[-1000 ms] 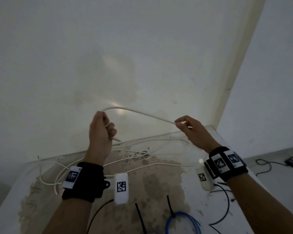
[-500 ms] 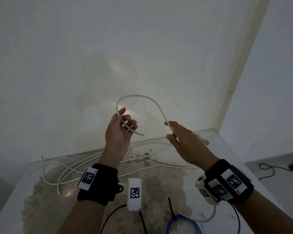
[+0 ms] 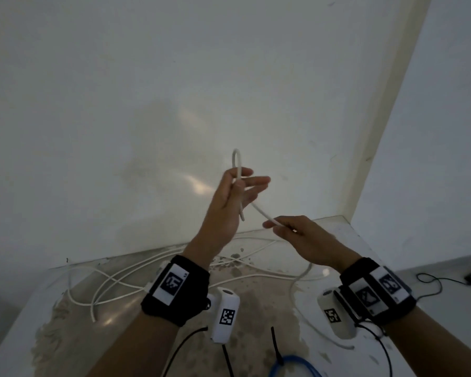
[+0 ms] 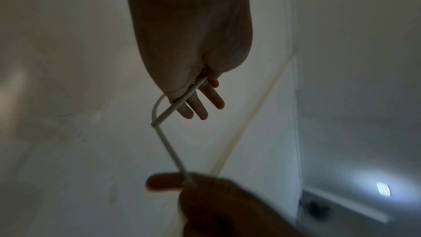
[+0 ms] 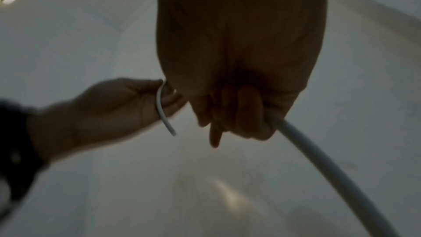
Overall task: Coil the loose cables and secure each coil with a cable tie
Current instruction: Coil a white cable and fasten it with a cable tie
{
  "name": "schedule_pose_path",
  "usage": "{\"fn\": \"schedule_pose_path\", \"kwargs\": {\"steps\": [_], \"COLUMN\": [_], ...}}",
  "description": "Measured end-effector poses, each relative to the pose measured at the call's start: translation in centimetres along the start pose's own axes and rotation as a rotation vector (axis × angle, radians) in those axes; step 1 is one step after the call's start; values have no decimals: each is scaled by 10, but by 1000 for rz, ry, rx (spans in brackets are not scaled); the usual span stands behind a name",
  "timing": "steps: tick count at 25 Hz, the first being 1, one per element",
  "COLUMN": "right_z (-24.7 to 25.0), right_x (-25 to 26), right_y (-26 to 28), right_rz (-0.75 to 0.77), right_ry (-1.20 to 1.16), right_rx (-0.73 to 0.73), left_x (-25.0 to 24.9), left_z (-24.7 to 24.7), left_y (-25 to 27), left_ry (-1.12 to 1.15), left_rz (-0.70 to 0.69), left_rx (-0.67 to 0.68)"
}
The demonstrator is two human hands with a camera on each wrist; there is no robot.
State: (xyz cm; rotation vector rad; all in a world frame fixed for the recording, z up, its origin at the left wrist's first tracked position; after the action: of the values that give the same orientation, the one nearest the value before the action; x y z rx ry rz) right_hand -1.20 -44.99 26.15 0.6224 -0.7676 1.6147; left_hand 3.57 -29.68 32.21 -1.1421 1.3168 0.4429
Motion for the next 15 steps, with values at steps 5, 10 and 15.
{"fn": "schedule_pose_path", "kwargs": {"steps": [5, 10, 15], "right_z": [-5, 25, 61], "right_x": [20, 17, 6], "right_y": [20, 26, 36], "right_rz": [-227, -16, 146], "right_ry": [-695, 64, 474], "right_rx": [305, 109, -307], "left_x": [18, 31, 25], "left_z": [-21, -5, 21], "left_y": [6, 6, 3], "left_ry": [-771, -1319, -964], "left_rz": [-58, -50, 280], "left_rx": [235, 254, 301]}}
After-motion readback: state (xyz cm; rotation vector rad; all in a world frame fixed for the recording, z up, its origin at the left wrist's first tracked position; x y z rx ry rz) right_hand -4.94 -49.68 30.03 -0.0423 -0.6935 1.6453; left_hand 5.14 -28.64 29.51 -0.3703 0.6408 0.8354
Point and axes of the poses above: each hand's wrist, its own y-axis away from the middle knuckle, its own z-axis out of the back of the hand, x = y × z, the point moved 6 cm from there along -y, towards the middle knuckle, and after that the axes turned 3 degrees about z, right-handed, at the moved point
